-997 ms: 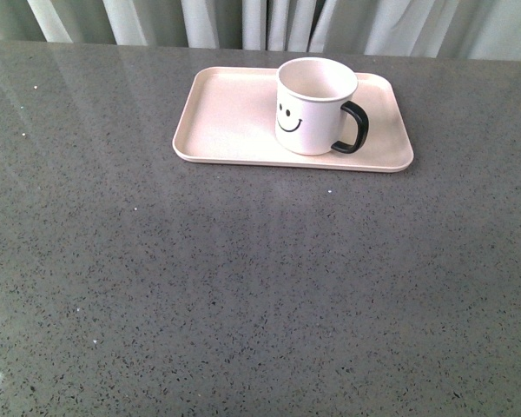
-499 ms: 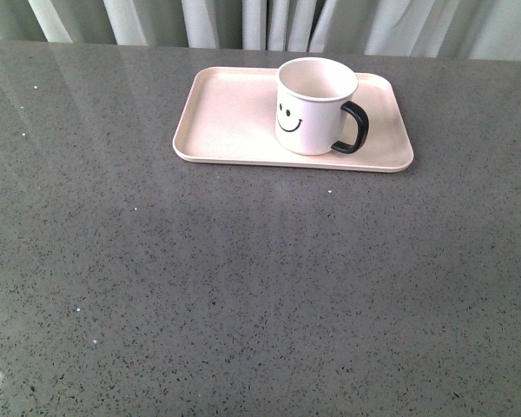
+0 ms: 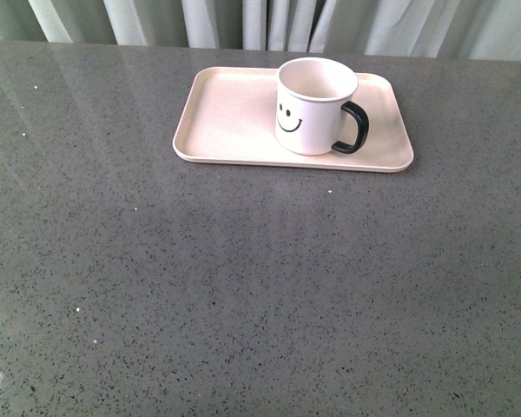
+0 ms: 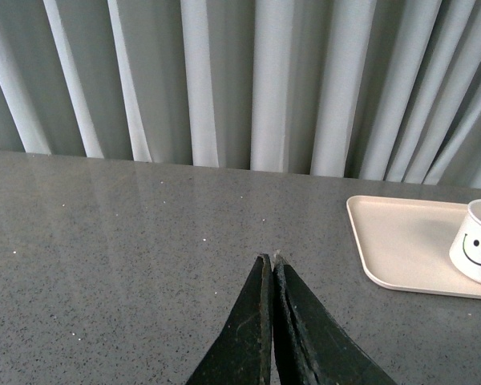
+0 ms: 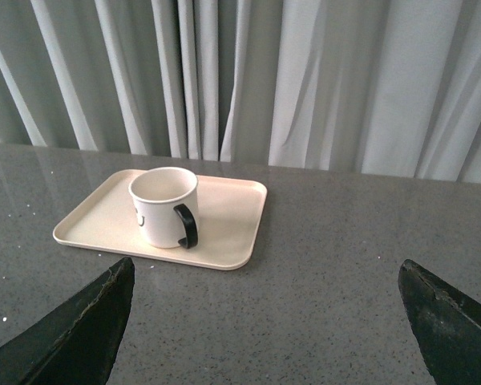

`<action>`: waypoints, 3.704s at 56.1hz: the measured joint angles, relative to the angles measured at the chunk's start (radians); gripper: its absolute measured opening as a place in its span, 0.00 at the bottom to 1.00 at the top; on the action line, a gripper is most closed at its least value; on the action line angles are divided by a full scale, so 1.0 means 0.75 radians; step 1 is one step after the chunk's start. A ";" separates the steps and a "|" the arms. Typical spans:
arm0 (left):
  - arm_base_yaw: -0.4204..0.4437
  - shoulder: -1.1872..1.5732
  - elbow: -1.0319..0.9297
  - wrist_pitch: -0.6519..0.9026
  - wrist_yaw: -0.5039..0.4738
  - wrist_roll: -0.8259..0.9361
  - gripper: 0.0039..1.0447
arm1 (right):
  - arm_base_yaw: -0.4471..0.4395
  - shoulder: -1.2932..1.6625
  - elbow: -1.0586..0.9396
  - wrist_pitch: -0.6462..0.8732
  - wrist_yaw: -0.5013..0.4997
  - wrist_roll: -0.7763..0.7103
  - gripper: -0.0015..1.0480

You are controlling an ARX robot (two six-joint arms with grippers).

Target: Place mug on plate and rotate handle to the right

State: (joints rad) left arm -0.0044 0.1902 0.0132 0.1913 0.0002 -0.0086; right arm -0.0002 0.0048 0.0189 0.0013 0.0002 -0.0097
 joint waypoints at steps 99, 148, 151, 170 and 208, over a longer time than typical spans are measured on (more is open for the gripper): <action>0.002 -0.232 0.001 -0.256 0.000 0.005 0.91 | 0.150 2.484 1.753 -0.352 -0.047 0.143 0.91; 0.002 -0.232 0.001 -0.256 0.000 0.005 0.91 | 0.218 2.950 2.263 -0.576 0.020 0.365 0.91; 0.002 -0.232 0.001 -0.256 0.000 0.005 0.91 | 0.219 2.959 2.276 -0.581 0.020 0.370 0.91; 0.002 -0.232 0.001 -0.256 0.000 0.005 0.91 | 0.220 3.007 2.323 -0.597 0.032 0.376 0.65; 0.002 -0.232 0.001 -0.255 0.000 0.005 0.91 | 0.207 2.992 2.349 -0.668 0.029 0.388 0.02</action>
State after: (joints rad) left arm -0.0032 0.0158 0.0135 -0.0002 0.0002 -0.0051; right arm 0.1551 2.2490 1.7809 -0.4995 0.0219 0.2810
